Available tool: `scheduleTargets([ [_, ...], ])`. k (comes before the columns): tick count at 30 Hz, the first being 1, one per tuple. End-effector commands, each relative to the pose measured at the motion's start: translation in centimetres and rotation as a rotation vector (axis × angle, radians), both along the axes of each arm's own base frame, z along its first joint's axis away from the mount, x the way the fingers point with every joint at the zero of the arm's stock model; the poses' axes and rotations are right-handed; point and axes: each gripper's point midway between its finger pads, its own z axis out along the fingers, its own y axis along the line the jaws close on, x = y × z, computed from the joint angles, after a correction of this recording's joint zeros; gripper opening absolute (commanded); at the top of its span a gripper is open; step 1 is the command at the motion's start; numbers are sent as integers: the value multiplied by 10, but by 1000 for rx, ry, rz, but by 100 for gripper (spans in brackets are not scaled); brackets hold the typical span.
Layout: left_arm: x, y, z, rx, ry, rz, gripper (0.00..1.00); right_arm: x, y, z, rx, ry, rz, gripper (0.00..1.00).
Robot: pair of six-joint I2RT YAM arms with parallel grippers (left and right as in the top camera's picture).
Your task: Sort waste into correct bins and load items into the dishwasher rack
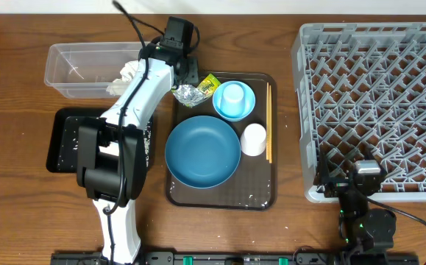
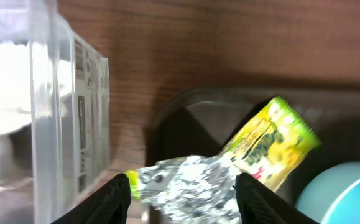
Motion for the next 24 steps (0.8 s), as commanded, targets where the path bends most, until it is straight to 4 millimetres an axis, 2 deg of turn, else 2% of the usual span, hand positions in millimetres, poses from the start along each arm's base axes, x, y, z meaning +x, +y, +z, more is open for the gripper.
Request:
scheduleTargets([
  [1,-2,10,-14,170,31,-225,57,0,-3,-2,14,6,-15,99],
  [10,-7,11,-23,246,64,-391,56,0,-3,-2,14,6,-15,99],
  [16,-8,19,-43,296,109,-383,56,0,-3,-2,14,6,-15,99],
  [22,-6,24,-44,325,108,-371,56,0,-3,-2,14,6,-15,99],
  [24,-6,24,-44,324,108,-371,50,0,-3,-2,14,6,-15,99],
])
